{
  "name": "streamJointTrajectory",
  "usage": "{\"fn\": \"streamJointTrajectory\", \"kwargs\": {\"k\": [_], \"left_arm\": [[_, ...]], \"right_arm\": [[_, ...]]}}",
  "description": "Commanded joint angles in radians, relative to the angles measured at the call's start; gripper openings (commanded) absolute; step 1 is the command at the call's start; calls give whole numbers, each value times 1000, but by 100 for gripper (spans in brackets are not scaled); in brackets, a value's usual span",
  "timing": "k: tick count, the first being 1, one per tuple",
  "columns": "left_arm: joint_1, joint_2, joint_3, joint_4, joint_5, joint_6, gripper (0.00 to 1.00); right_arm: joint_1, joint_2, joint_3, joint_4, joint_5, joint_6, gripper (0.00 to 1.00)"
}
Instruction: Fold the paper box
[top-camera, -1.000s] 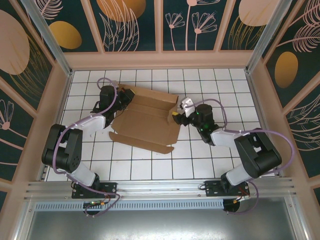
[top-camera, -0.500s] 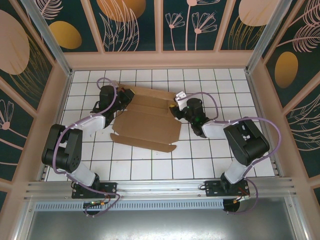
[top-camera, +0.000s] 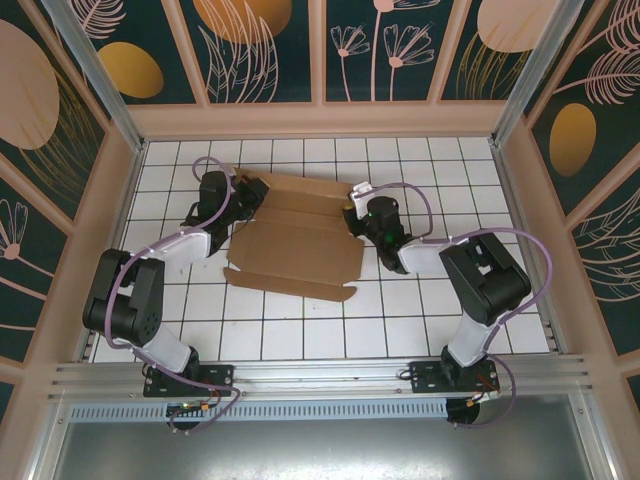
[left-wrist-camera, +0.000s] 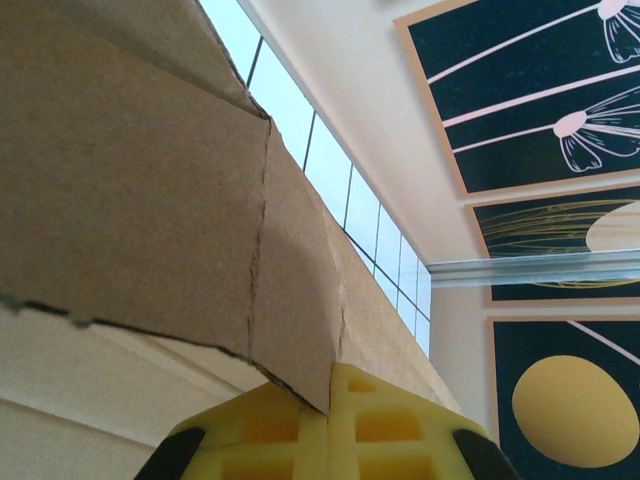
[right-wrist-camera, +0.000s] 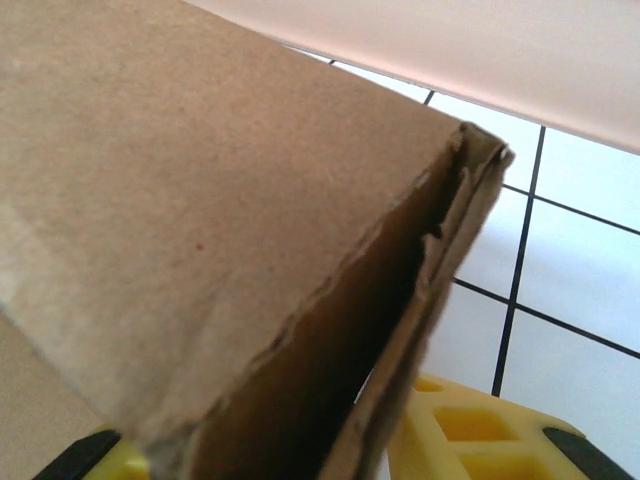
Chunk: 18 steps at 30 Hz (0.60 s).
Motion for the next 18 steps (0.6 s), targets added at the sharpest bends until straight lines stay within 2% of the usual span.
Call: {"fn": "streamJointTrajectory", "kwargs": {"k": [1, 5, 11, 18], "left_arm": [[-15, -32, -13, -95, -26, -32, 0], [-44, -46, -19, -105, -51, -47, 0], [-60, -53, -22, -137, -87, -79, 0], [-74, -52, -15, -158, -109, -98, 0]], "right_arm": [[9, 39, 38, -42, 39, 47, 37], [17, 69, 59, -59, 69, 48, 34], [27, 82, 93, -85, 151, 48, 14], [69, 139, 197, -239, 327, 53, 0]]}}
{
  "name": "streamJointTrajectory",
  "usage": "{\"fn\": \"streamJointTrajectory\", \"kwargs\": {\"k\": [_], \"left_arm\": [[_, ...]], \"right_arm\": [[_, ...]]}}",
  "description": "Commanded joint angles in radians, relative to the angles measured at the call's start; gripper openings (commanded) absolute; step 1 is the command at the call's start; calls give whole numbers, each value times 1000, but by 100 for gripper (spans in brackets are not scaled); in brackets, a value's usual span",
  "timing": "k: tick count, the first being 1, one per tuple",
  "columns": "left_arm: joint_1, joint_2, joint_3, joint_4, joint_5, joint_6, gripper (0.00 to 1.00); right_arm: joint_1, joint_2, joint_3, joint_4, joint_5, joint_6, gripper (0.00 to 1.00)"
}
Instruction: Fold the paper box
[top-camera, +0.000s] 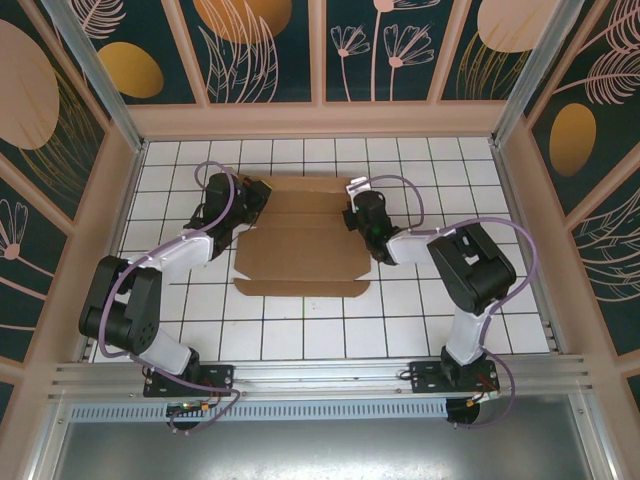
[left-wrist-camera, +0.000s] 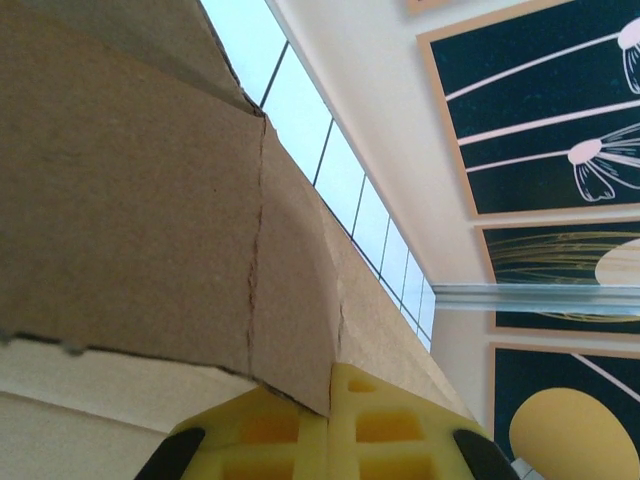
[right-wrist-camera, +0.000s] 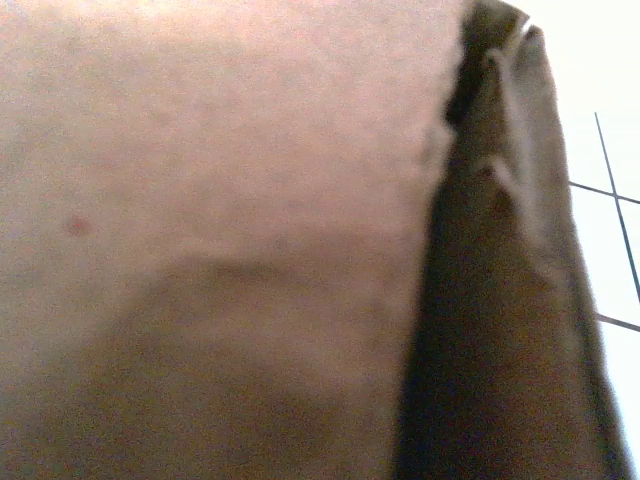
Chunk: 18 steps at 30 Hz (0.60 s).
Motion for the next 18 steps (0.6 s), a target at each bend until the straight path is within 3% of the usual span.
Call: {"fn": "streamJointTrajectory", "kwargs": {"k": [1, 9, 18], "left_arm": [[-17, -8, -13, -87, 5, -20, 0], [-26, 4, -2, -95, 0, -39, 0], [-25, -3, 15, -108, 11, -16, 0]], "right_arm": [[37, 46, 65, -123, 136, -7, 0], [82, 115, 113, -127, 414, 66, 0], [70, 88, 88, -99, 310, 126, 0]]}}
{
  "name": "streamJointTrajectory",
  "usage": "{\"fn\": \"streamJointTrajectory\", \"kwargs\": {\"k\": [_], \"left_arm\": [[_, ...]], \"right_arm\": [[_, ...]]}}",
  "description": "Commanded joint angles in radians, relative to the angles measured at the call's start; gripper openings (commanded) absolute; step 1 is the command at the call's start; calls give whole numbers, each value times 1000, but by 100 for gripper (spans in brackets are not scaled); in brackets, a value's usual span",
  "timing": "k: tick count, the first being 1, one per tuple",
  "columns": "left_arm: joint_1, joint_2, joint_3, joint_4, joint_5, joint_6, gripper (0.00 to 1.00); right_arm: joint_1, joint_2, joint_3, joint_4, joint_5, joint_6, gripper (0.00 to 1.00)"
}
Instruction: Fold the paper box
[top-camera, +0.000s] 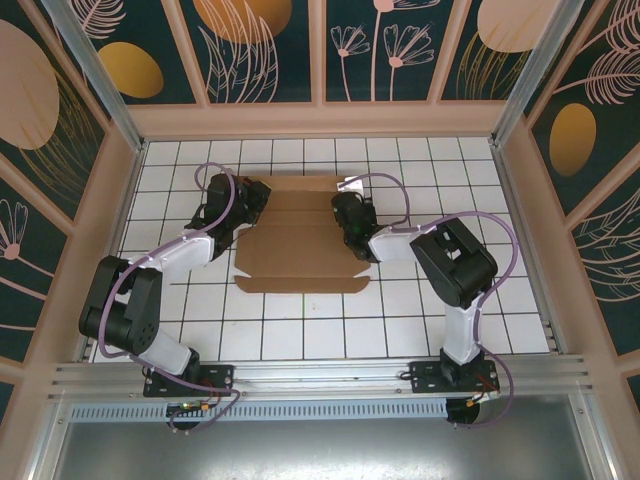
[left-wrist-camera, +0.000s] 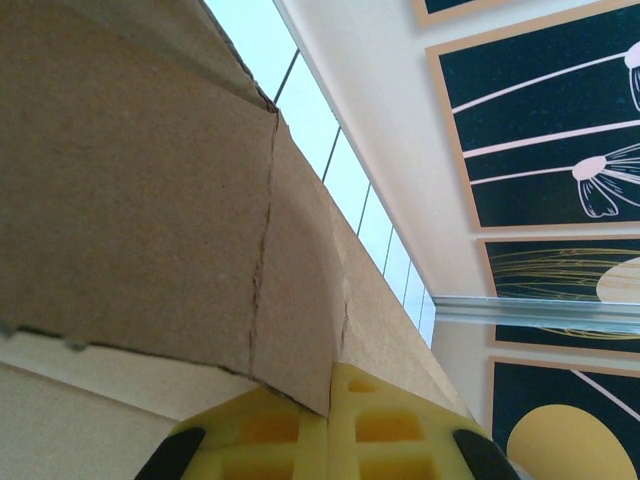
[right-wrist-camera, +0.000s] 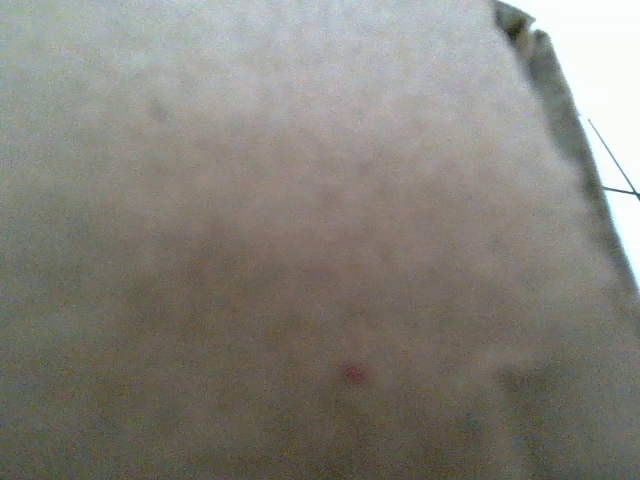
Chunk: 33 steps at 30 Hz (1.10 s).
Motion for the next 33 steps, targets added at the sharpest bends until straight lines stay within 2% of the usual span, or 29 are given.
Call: {"fn": "streamJointTrajectory", "kwargs": {"k": [1, 4, 7, 10, 17, 21, 28, 33], "left_arm": [[-18, -9, 25, -109, 41, 33, 3], [-18, -46, 46, -146, 49, 100, 21], [-17, -102, 51, -176, 74, 174, 43], [-18, -167, 40, -230, 103, 247, 53], [-18, -335, 52, -495, 43, 521, 52], [22, -399, 63, -533, 21, 593, 53], [48, -236, 188, -514, 1, 649, 60], [50, -107, 260, -485, 26, 668, 59]], "right_arm": [[-19, -17, -39, -16, -30, -2, 0], [-53, -84, -107, 36, -163, -34, 0], [-80, -117, -128, 33, -202, -66, 0], [-99, -133, -144, 30, -206, -69, 0], [-106, -132, -178, 40, -209, -82, 0], [-106, -144, -196, 39, -225, -79, 0], [-107, -174, -216, 44, -236, -76, 0], [-108, -193, -239, 56, -254, -77, 0]]}}
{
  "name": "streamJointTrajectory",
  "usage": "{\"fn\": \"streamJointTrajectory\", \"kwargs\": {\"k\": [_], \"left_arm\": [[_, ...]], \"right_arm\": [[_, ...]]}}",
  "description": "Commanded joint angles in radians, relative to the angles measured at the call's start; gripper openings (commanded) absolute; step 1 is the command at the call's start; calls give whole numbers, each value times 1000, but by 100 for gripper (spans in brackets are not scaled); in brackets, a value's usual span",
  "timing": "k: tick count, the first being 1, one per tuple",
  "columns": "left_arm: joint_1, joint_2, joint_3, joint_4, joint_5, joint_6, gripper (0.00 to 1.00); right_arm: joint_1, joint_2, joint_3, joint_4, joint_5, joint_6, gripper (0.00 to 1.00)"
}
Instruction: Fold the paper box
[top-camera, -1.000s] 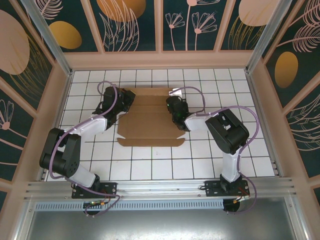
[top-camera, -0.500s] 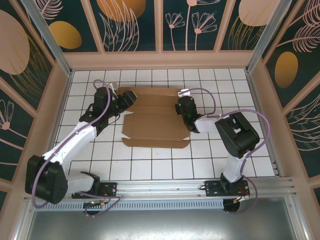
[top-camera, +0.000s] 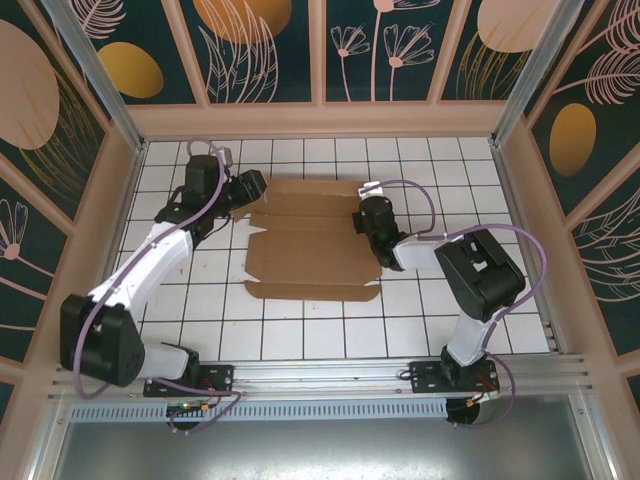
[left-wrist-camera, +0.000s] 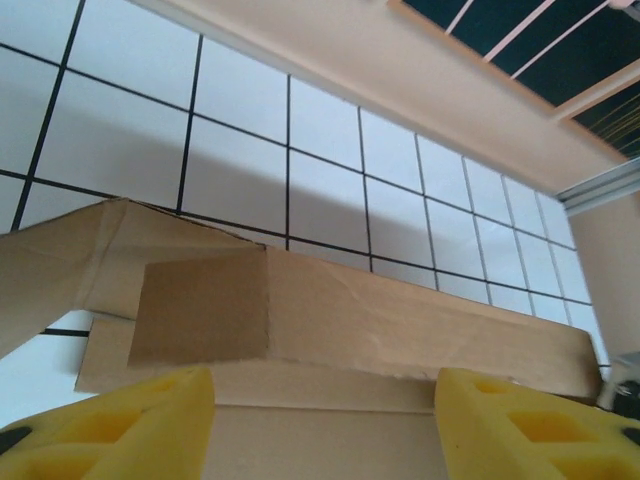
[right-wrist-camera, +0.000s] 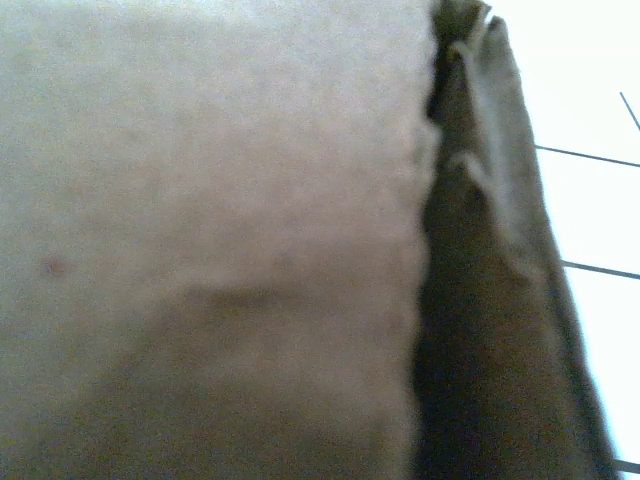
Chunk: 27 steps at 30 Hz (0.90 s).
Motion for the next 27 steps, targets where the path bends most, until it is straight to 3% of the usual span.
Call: {"fn": "streamJointTrajectory", "kwargs": {"k": [1, 7, 11, 16, 20, 27], "left_arm": [[4, 72, 65, 11, 16, 46, 58], [6, 146, 61, 52, 39, 36, 51], [22, 160, 23, 109, 116, 8, 42], [36, 164, -22, 150, 165, -32, 46], [42, 170, -31, 126, 129, -23, 51], [48, 189, -119, 309, 262, -127, 33]], "right_arm": [[-4, -34, -37, -15, -25, -26, 0], [-13, -33, -53, -4, -52, -11, 0], [-18, -30, -56, -3, -62, -9, 0], [-18, -26, -55, 1, -90, 14, 0], [-18, -23, -50, 0, -93, 17, 0], [-17, -24, -40, -7, -113, 37, 0]]}}
